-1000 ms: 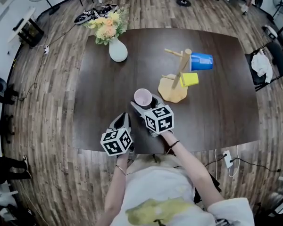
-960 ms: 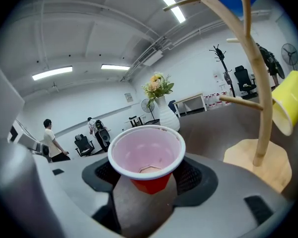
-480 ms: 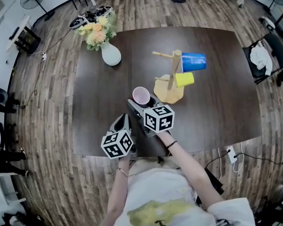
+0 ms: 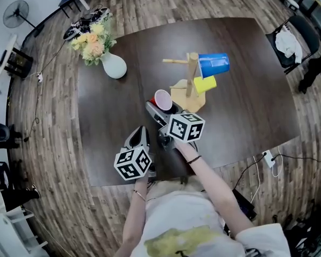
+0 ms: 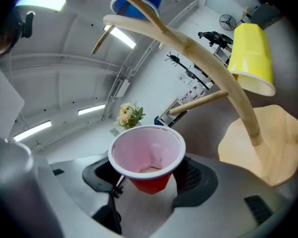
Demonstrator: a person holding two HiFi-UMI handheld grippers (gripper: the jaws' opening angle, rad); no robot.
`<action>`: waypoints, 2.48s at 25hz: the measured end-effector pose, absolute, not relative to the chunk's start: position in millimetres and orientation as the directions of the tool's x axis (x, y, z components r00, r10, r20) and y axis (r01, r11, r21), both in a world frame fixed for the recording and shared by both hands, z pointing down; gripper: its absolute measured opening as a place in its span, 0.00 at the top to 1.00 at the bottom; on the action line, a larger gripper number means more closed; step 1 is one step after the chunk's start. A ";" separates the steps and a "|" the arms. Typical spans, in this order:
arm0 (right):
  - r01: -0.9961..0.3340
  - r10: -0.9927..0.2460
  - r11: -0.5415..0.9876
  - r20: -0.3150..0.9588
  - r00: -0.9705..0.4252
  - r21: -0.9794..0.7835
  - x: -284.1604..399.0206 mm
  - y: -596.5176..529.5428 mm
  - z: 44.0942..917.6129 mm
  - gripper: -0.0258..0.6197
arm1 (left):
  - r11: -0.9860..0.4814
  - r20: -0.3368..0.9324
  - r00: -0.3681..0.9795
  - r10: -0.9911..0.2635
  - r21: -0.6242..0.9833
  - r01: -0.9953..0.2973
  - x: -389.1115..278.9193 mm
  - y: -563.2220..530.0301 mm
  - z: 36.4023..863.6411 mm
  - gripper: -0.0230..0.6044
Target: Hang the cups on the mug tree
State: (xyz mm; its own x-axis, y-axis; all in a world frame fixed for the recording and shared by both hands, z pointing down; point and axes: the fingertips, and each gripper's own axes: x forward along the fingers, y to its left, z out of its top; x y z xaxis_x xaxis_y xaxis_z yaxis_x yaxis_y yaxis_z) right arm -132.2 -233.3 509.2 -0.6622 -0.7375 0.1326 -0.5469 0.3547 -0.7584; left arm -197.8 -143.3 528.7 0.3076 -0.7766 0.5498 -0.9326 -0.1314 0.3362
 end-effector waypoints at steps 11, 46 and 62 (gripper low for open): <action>-0.427 -0.795 0.283 0.039 -0.606 -0.859 -117.8 -252.6 503.8 0.50 | -0.199 0.551 0.356 -0.755 0.325 -0.924 -187.6 -153.6 525.3 0.94; -0.034 -0.798 0.255 -0.191 -0.571 -0.966 -65.9 -264.9 509.6 0.50 | -0.220 0.559 0.345 -0.754 0.281 -0.934 -175.6 -158.8 518.7 0.94; 0.121 -0.826 0.212 -0.244 -0.509 -0.970 -46.3 -271.2 521.8 0.50 | -0.209 0.555 0.323 -0.767 0.260 -0.943 -174.8 -156.7 513.1 0.94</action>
State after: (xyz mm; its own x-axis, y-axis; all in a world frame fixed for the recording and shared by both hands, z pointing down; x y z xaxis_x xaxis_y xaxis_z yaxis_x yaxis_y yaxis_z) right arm -46.3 -271.2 521.8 -0.5087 -0.8256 -0.2442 0.1213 0.2121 -0.9697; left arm -174.8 -156.7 513.1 0.3231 -0.7669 0.5545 -0.9427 -0.2094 0.2596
